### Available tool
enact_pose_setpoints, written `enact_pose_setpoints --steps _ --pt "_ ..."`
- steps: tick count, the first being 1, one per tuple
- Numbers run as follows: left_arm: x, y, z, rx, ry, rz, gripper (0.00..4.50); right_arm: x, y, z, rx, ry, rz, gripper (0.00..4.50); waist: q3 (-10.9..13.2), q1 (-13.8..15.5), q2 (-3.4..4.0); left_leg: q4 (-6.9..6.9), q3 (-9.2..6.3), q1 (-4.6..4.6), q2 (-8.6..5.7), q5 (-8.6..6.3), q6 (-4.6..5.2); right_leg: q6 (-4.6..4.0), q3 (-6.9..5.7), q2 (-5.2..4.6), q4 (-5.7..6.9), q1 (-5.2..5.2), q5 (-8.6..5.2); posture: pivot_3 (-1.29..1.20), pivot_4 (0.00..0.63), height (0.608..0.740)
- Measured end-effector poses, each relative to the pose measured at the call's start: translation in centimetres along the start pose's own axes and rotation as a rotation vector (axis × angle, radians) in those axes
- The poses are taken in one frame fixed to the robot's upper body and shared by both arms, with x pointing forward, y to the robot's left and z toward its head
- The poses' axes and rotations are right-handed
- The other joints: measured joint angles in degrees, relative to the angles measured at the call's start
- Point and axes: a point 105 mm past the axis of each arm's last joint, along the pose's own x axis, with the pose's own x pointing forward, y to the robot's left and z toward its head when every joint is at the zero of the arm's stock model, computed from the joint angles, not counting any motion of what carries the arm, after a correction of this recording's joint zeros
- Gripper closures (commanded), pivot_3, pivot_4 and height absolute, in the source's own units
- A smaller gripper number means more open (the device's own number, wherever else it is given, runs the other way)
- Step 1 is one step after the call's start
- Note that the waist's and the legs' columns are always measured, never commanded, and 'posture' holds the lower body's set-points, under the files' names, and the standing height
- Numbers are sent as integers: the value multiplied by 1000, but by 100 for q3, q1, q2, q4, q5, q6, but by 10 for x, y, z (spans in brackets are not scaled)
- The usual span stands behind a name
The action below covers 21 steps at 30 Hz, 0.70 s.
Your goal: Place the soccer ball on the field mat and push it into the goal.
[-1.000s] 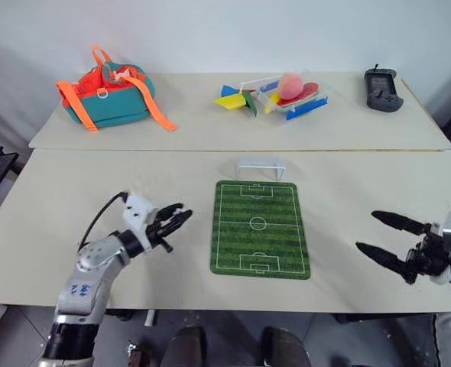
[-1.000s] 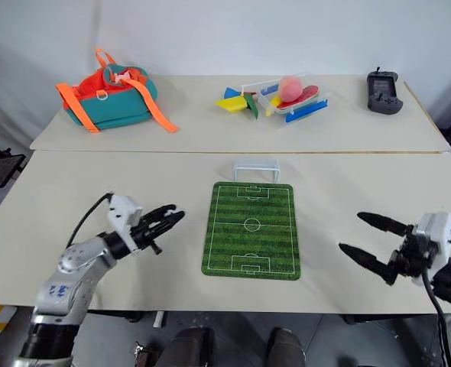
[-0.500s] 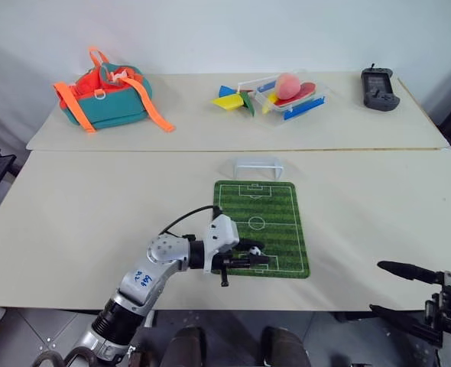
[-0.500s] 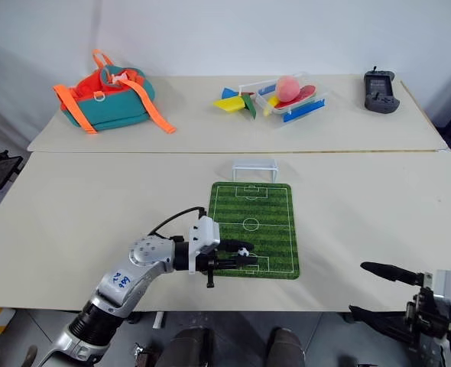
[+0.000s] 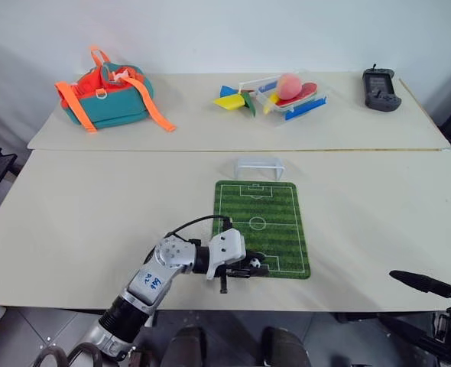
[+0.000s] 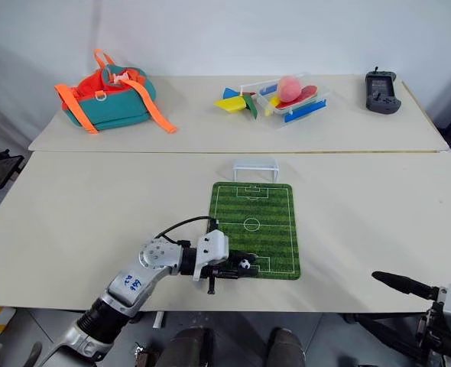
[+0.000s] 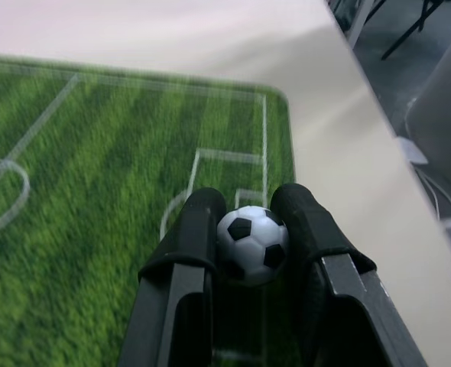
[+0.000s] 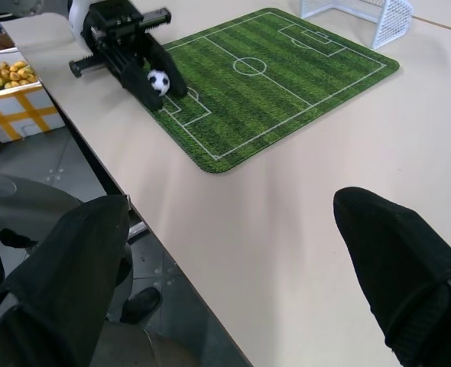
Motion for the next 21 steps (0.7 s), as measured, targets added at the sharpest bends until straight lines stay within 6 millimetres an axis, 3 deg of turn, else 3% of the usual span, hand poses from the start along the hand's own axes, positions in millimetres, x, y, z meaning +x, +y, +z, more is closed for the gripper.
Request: enact_pose_setpoints --steps 11,21 --pt "10 5 2 45 -9 11 3626 1 -3 1 -5 -1 -33 0 0 59 0 5 1 0 0 -1 1 2 0 0 1 1 1 0 150 740" --pt "12 3 2 51 -11 7 506 2 -6 1 -18 7 -43 0 -1 111 1 9 2 0 0 -2 3 2 2 1 2 1 2 0 150 740"
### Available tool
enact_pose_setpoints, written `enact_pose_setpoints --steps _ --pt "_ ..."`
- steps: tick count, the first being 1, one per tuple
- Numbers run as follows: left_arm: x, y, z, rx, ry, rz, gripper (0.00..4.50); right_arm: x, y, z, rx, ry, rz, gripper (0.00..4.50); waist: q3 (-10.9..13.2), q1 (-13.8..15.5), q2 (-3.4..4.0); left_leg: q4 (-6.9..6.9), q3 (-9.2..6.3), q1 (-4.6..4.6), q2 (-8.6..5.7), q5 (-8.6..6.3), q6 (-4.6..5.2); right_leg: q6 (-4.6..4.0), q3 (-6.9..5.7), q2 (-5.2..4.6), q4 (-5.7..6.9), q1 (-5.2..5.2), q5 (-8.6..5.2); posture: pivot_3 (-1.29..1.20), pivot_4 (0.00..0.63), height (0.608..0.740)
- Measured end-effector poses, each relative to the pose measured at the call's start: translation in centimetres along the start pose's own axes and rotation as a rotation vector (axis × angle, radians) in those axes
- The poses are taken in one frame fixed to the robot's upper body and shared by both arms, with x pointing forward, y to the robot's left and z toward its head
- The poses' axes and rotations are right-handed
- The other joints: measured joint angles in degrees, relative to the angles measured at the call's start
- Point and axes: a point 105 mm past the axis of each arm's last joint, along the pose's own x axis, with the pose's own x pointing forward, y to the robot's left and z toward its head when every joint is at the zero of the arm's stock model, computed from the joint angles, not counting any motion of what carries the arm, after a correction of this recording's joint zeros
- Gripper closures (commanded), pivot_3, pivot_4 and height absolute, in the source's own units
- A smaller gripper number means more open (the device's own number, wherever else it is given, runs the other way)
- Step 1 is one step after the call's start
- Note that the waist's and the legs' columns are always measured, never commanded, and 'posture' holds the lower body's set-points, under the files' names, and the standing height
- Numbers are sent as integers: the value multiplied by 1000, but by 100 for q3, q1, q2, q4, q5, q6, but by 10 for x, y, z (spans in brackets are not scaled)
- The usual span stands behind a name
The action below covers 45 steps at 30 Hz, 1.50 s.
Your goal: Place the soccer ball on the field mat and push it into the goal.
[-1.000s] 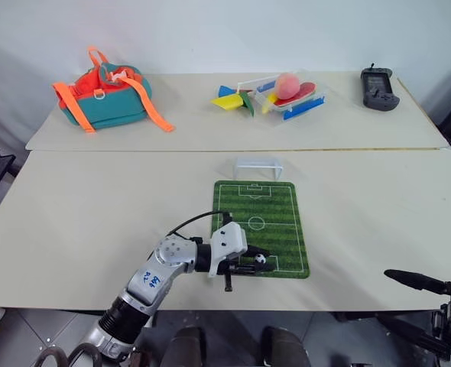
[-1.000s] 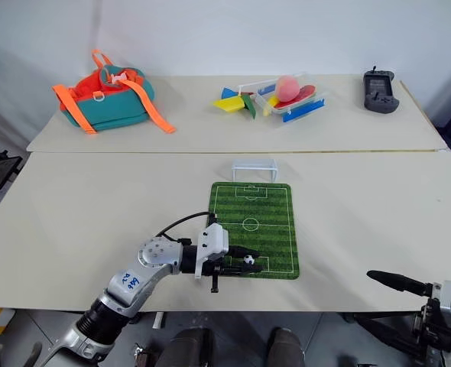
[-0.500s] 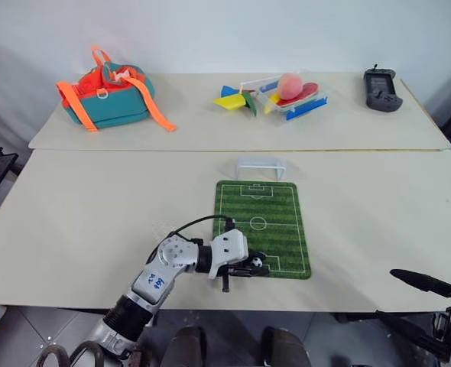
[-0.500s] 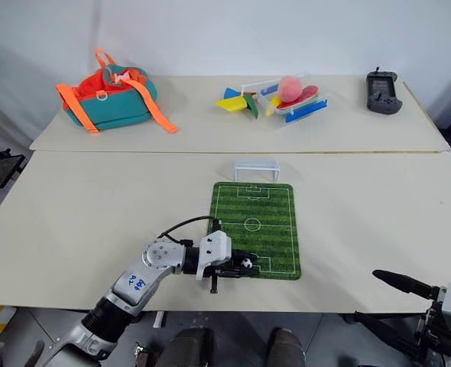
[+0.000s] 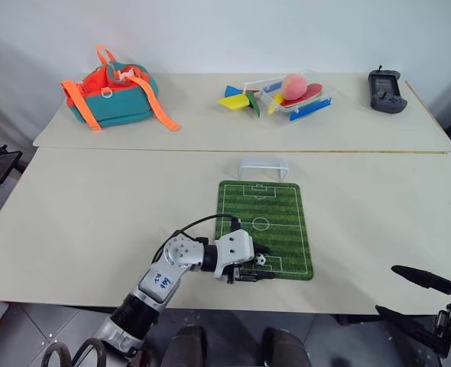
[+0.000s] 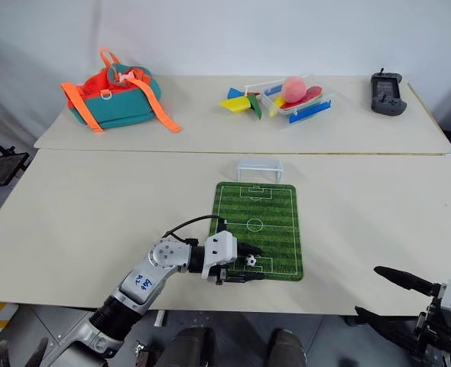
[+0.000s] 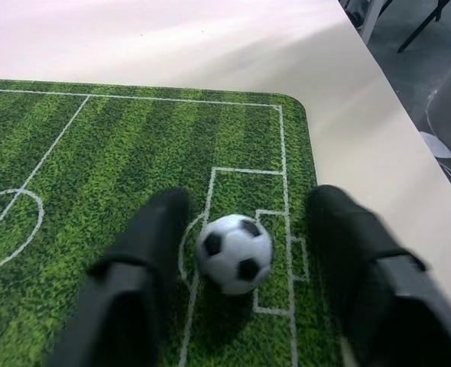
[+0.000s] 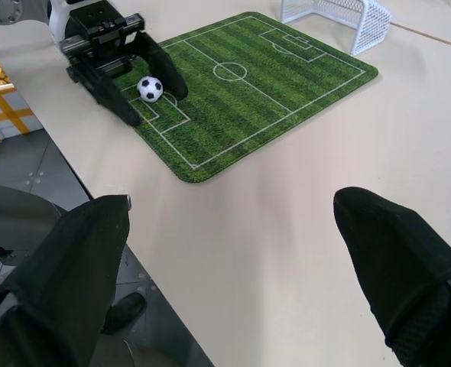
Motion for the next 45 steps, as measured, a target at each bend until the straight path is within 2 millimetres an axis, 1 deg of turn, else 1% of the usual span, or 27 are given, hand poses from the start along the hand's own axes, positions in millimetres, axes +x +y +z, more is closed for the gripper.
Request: enact_pose_setpoints --steps 2,9,11,13,16,21,24,26,28,29,34,38,42,43,45 --pt "0 0 0 4 -2 1 23 0 0 0 -2 0 -1 0 0 0 0 1 0 0 0 0 0 0 0 0 0 0 0 0 150 740" --pt "0 0 3 20 -14 -4 23 2 -4 1 -15 -2 -10 0 0 -2 0 4 1 -1 0 -1 0 0 1 0 2 0 0 0 150 740" --pt "-1 2 8 50 -38 5 23 3 -5 2 -20 -8 -11 0 0 -1 0 7 0 -2 0 -1 0 0 1 0 3 0 0 0 150 740" --pt "-6 10 19 89 -86 27 23 5 -7 4 -26 -22 -11 0 0 -1 0 18 0 -6 0 -2 1 0 1 0 6 0 1 0 150 740" --pt "-16 19 35 121 -158 48 655 8 -10 12 -38 -76 -4 0 0 -15 1 38 1 -8 1 -13 6 3 5 0 12 1 2 0 150 740" --pt "-29 23 48 120 -225 43 2163 10 -11 19 -38 -145 0 0 -1 -7 1 47 3 -9 1 -19 15 7 9 0 15 4 5 0 150 740" --pt "-37 19 51 119 -212 7 3104 10 -9 21 -26 -179 7 0 -1 -5 2 47 4 -8 0 -19 15 8 11 0 15 4 5 0 150 740" --pt "-41 12 50 115 -200 -31 3777 10 -8 22 -20 -195 18 0 -1 -9 2 47 8 -6 0 -20 16 9 15 0 15 4 5 0 150 740" --pt "-43 4 48 92 -184 -67 4347 10 -7 22 -19 -196 20 0 -1 -10 2 49 10 -6 1 -21 17 9 18 1 16 3 5 0 150 740" --pt "-44 0 46 84 -170 -86 4476 9 -7 21 -17 -194 19 0 -1 -10 2 48 11 -5 1 -22 18 9 19 1 16 3 5 0 150 740" --pt "-41 -20 36 36 -113 -188 4476 7 -4 17 5 -176 10 0 -1 -8 3 50 15 -4 1 -33 35 9 25 1 16 3 5 0 150 740" --pt "-35 -24 31 25 -92 -212 4476 6 -3 16 10 -168 -6 0 -2 -3 4 52 16 -4 1 -34 36 9 26 1 15 3 5 0 150 740" --pt "-20 -21 7 -13 -30 -182 4476 5 2 13 22 -159 -25 0 -4 6 6 52 17 -6 0 -36 37 9 26 1 13 2 5 0 150 740" --pt "-17 -18 4 -13 -20 -167 4476 4 2 13 24 -156 -32 0 -3 5 6 53 17 -6 0 -36 38 9 26 1 13 2 6 0 150 740" --pt "-11 -5 2 2 1 -120 4476 3 3 12 28 -153 -45 0 -3 8 6 56 17 -7 0 -40 44 11 26 1 13 2 7 0 150 740"
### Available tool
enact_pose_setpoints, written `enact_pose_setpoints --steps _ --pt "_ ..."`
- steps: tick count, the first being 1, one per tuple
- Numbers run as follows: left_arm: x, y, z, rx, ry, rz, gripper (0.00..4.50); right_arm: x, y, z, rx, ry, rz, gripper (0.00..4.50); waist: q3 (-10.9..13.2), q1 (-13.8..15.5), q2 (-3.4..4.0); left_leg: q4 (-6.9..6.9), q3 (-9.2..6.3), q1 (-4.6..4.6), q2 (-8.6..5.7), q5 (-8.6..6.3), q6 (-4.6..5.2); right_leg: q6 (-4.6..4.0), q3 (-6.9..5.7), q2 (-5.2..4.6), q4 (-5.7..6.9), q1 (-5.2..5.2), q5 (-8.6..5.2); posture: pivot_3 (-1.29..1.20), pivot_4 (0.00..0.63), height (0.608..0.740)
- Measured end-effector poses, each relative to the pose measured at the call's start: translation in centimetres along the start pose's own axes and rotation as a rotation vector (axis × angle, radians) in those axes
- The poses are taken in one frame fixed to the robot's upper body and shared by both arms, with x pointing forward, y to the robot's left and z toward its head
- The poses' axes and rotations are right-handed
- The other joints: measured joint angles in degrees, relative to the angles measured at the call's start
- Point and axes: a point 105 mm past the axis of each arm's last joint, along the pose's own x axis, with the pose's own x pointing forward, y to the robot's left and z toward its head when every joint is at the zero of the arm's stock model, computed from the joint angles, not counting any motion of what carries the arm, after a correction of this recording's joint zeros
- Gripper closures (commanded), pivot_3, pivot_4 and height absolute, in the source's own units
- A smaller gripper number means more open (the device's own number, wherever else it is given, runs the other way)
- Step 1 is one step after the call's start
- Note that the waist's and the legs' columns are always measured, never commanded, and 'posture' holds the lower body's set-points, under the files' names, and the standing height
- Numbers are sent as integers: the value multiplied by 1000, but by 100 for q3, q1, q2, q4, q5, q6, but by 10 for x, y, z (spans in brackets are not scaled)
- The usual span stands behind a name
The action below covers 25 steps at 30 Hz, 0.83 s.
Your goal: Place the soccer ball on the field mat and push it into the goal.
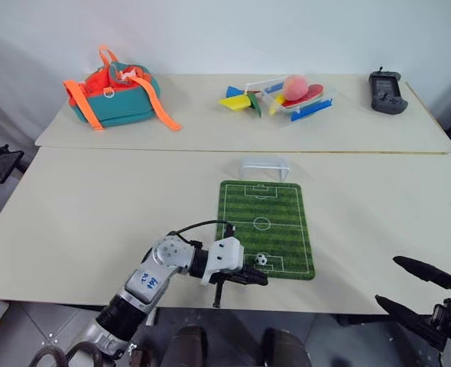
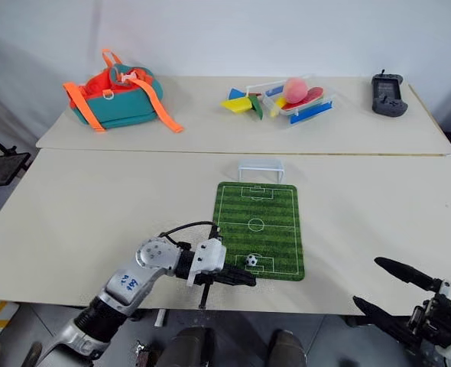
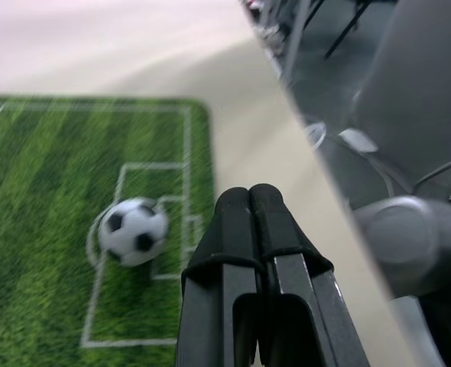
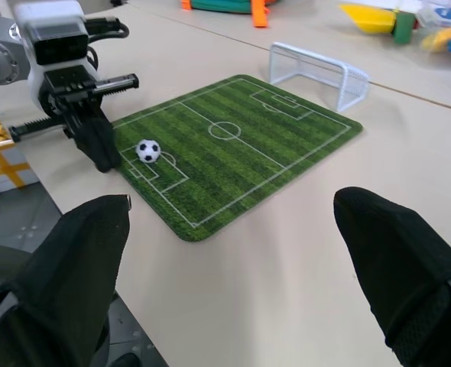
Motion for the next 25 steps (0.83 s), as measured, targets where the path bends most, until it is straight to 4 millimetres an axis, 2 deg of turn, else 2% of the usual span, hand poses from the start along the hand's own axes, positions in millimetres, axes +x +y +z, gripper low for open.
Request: enact_pose_setpoints --steps 4,6,10,12,15,20,25 --pt "7 26 -2 42 17 110 4476 -1 1 1 -7 3 -17 0 0 -4 0 -1 2 0 0 -3 4 3 1 0 -4 0 2 0 150 740" --pt "7 48 4 41 -7 226 4476 -1 0 1 -10 4 -34 0 2 0 -3 1 1 -2 0 -3 3 5 1 0 -3 0 4 0 150 740" --pt "-12 92 28 102 -59 465 4476 -1 -2 1 -26 -2 -55 0 3 -19 -6 -4 4 0 0 0 -3 7 2 -1 -5 0 5 0 150 740" --pt "-19 101 39 140 -91 517 4476 0 -3 1 -32 -1 -61 0 3 -19 -6 -4 5 0 0 4 -11 8 2 0 -6 0 5 0 150 740" --pt "-21 99 44 142 -129 489 4476 7 -9 2 -51 -19 -67 0 3 -16 -6 -1 11 -1 -1 4 -12 10 5 0 -9 0 6 0 150 740" --pt "-23 76 46 28 -197 343 4476 20 -18 0 -60 -49 -59 0 2 -28 -4 -2 12 1 -1 4 -13 10 8 0 -4 -1 7 0 150 740" --pt "-43 57 28 -133 -197 279 4476 25 -28 -3 -60 -47 -53 0 1 -57 -2 2 14 6 0 5 -13 11 14 1 4 -1 6 0 150 740"
